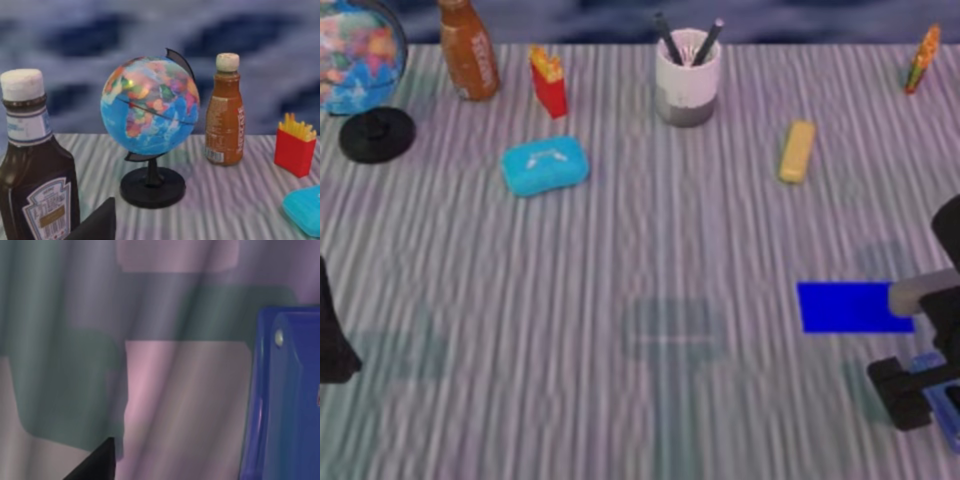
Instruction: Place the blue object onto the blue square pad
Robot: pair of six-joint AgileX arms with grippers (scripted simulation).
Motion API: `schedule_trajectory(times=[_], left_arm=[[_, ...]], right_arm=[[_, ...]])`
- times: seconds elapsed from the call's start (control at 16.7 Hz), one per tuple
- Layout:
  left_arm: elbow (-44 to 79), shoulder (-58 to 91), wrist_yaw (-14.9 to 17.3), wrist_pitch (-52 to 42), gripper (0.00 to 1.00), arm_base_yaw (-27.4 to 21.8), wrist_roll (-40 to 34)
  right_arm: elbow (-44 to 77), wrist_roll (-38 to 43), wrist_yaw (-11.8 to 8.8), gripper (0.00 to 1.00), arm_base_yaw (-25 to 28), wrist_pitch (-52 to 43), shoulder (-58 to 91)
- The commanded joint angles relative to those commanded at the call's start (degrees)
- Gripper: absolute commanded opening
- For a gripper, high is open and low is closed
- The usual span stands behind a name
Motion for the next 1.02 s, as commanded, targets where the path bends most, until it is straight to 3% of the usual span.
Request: schedule_trajectory(times=[0.12, 0.9, 1.02], left_arm=[[0.0, 0.0, 0.0, 0.0, 1.0, 0.0, 0.0], [0.0, 0.0, 0.0, 0.0, 1.0, 0.0, 0.0], [0.0, 0.0, 0.0, 0.0, 1.0, 0.0, 0.0]], right_arm=[[0.0, 0.0, 0.0, 1.0, 0.0, 0.0, 0.0], [0.0, 0.0, 0.0, 0.02, 0.0, 0.0, 0.0], [0.0, 0.0, 0.0, 0.0, 0.0, 0.0, 0.0]])
